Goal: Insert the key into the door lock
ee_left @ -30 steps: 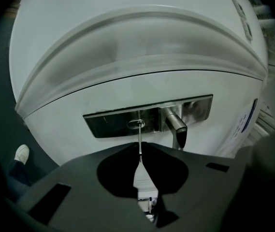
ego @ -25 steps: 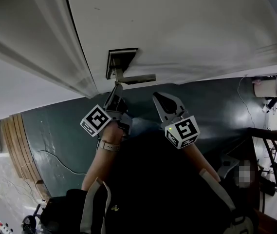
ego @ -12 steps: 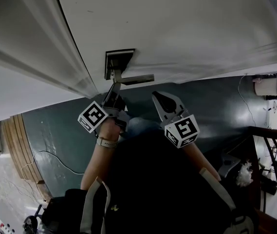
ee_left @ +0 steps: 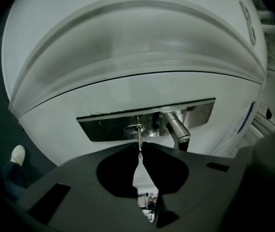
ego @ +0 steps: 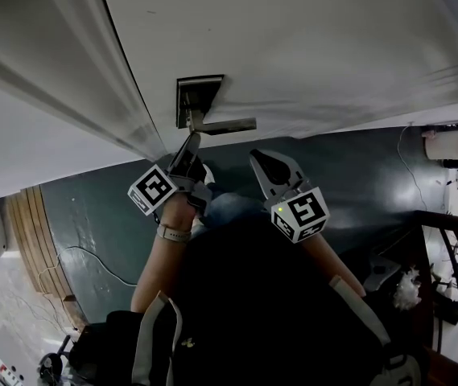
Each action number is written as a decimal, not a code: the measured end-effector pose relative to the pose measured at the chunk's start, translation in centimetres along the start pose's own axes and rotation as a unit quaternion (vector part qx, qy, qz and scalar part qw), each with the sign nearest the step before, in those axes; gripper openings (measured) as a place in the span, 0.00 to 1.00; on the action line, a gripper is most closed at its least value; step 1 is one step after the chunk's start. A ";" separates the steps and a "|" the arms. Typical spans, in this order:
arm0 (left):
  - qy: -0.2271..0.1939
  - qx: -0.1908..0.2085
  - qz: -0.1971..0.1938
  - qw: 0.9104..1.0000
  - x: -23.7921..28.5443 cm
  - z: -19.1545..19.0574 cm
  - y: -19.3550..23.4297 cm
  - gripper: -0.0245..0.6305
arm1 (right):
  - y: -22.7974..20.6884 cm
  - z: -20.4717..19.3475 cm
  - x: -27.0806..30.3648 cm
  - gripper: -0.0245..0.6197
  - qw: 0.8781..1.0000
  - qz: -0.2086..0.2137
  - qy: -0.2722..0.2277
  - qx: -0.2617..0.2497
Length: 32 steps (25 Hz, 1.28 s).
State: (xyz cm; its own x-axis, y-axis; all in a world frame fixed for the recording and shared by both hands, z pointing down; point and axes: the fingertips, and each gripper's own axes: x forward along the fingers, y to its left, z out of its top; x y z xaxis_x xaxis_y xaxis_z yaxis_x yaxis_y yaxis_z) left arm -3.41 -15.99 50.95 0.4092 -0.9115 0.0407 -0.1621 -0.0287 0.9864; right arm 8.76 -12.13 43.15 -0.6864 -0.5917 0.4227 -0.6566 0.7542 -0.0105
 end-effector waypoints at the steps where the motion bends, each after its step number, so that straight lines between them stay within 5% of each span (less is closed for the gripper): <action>1: 0.000 -0.006 -0.006 1.000 -0.2 -0.1 -0.3 0.08 | 0.2 0.0 0.0 0.06 1.000 0.002 -0.001 0.001; 8: 0.016 0.023 0.007 1.000 -3.3 -0.7 -0.1 0.05 | 1.7 0.2 0.0 0.06 1.000 0.018 -0.014 0.006; 13: 0.021 0.097 0.006 0.995 -6.8 -0.2 -1.6 0.05 | 3.5 0.7 0.2 0.06 0.999 0.037 -0.026 0.007; 16: 0.016 0.168 0.031 0.985 -9.1 0.7 -1.9 0.05 | 5.0 1.2 0.5 0.06 0.998 0.055 -0.035 0.008; 24: -0.006 0.337 0.095 0.937 -15.2 3.0 -4.1 0.05 | 10.1 2.7 1.4 0.06 0.992 0.111 -0.055 -0.013; 32: -0.043 0.471 0.160 0.866 -21.7 5.5 -7.2 0.05 | 15.5 6.0 2.0 0.06 0.979 0.180 -0.084 -0.041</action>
State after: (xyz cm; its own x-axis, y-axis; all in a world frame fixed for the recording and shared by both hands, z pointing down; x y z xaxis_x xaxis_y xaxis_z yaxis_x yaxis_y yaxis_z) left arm -16.07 1.74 42.11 0.1462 -0.9608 0.2354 -0.9327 -0.0546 0.3564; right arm -4.69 -3.34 38.44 -0.9150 -0.3166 0.2500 -0.3402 0.9387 -0.0564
